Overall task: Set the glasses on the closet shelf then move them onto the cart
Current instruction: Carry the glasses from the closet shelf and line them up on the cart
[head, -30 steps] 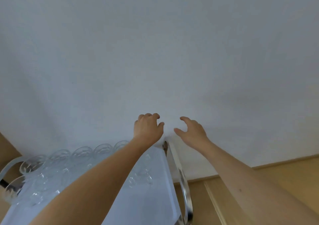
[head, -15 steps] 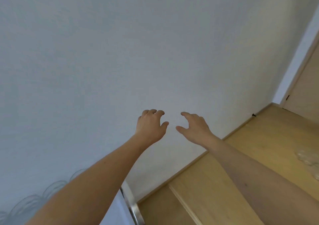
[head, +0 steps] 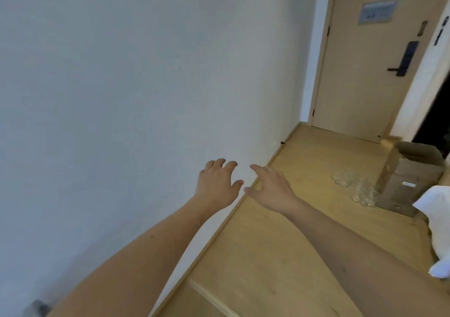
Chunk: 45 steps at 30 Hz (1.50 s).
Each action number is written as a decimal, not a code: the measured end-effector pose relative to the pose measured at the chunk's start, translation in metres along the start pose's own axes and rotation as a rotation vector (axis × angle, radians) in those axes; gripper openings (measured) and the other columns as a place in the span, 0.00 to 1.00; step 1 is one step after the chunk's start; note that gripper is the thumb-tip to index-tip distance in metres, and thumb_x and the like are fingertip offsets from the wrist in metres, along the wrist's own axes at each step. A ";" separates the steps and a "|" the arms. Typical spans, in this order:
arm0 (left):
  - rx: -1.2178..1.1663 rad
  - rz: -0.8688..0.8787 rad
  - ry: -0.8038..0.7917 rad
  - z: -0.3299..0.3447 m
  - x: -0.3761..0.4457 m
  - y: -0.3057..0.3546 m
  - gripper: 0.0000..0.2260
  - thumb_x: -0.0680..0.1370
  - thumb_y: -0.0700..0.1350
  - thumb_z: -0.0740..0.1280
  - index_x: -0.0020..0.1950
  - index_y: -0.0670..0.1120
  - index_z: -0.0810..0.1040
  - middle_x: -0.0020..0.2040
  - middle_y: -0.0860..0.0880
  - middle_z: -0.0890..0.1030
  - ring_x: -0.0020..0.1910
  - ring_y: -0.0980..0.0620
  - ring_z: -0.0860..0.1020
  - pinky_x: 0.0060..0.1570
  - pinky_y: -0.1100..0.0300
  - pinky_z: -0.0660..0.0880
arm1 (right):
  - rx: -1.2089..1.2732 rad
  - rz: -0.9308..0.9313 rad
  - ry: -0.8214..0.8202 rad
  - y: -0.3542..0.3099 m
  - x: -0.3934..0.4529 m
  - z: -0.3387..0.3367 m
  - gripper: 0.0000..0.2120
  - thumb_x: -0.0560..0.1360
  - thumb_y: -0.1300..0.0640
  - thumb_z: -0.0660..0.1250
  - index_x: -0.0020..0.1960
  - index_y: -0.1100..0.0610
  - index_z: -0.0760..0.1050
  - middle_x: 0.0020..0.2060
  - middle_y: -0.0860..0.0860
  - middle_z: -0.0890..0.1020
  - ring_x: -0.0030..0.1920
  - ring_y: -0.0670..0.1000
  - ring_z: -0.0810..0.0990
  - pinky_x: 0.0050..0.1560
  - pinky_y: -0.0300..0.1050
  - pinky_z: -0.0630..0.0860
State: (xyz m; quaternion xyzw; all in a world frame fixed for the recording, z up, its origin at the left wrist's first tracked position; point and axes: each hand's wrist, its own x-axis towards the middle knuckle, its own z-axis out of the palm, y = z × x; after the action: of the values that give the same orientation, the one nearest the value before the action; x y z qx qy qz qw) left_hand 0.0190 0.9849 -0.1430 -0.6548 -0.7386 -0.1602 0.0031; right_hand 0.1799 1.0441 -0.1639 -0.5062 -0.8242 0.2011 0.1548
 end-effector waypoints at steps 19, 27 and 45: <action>-0.181 0.198 -0.204 0.118 0.167 0.137 0.26 0.80 0.57 0.66 0.76 0.51 0.67 0.74 0.45 0.69 0.73 0.42 0.65 0.69 0.48 0.67 | -0.074 0.343 0.037 0.186 0.055 -0.047 0.36 0.78 0.39 0.65 0.80 0.46 0.56 0.74 0.53 0.66 0.73 0.60 0.63 0.70 0.56 0.66; -0.220 0.318 -0.292 0.158 0.271 0.142 0.26 0.80 0.57 0.66 0.76 0.50 0.68 0.73 0.46 0.71 0.71 0.43 0.68 0.68 0.48 0.69 | -0.077 0.530 0.085 0.224 0.126 -0.050 0.36 0.77 0.38 0.66 0.80 0.46 0.57 0.74 0.53 0.67 0.74 0.60 0.64 0.70 0.57 0.67; -0.245 0.444 -0.433 0.224 0.436 0.128 0.26 0.80 0.57 0.67 0.76 0.50 0.69 0.72 0.45 0.72 0.70 0.42 0.70 0.67 0.50 0.70 | -0.056 0.745 0.075 0.268 0.259 -0.036 0.35 0.77 0.40 0.66 0.80 0.47 0.58 0.75 0.54 0.67 0.74 0.60 0.64 0.72 0.55 0.66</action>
State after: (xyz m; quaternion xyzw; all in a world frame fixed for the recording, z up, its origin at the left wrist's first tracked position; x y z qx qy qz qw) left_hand 0.1267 1.4723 -0.2322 -0.8140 -0.5368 -0.1002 -0.1980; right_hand 0.2891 1.3916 -0.2497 -0.7824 -0.5826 0.2023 0.0871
